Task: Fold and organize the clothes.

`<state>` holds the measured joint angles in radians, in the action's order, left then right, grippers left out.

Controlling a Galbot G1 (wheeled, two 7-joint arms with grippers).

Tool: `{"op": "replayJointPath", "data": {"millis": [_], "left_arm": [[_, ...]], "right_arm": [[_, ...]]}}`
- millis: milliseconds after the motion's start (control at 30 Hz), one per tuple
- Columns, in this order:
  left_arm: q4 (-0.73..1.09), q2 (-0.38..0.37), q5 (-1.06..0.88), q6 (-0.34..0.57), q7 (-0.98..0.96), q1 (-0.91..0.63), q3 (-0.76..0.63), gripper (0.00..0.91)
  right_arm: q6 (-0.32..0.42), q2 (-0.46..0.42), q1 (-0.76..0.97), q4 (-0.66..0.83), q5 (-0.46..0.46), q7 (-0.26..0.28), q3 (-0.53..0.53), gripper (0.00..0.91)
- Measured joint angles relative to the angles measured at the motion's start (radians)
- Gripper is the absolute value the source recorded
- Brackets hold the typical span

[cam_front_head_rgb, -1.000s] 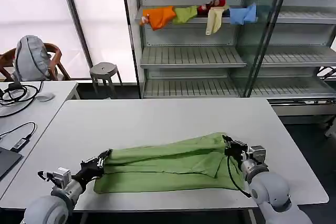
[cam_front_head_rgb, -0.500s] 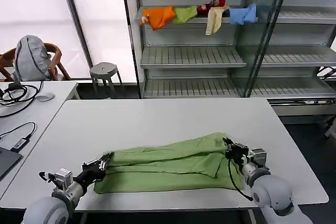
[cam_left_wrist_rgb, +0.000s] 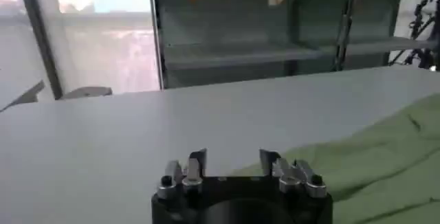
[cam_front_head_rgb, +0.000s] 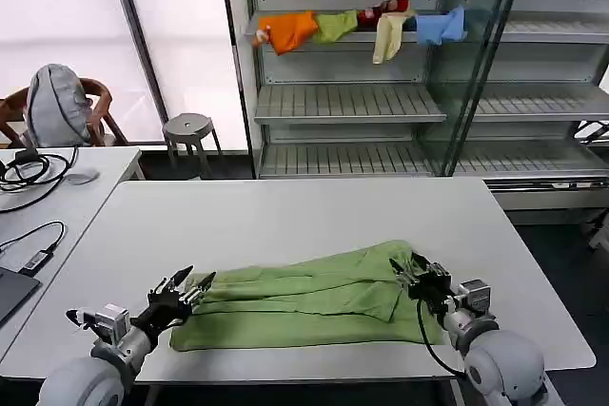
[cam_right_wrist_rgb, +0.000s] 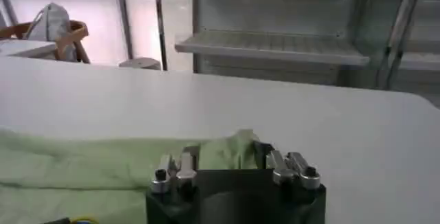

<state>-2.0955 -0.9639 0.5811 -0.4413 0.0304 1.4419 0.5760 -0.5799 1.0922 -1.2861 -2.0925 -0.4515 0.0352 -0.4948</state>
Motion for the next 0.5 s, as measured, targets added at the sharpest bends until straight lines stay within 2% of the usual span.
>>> {"op": "replayJointPath", "data": {"millis": [500], "left_arm": [[-0.08, -0.033, 0.07, 0.002, -0.23, 0.034, -0.063, 0.907]], "right_arm": [[0.002, 0.024, -0.083, -0.099, 0.03, 0.033, -0.092, 0.907]]}}
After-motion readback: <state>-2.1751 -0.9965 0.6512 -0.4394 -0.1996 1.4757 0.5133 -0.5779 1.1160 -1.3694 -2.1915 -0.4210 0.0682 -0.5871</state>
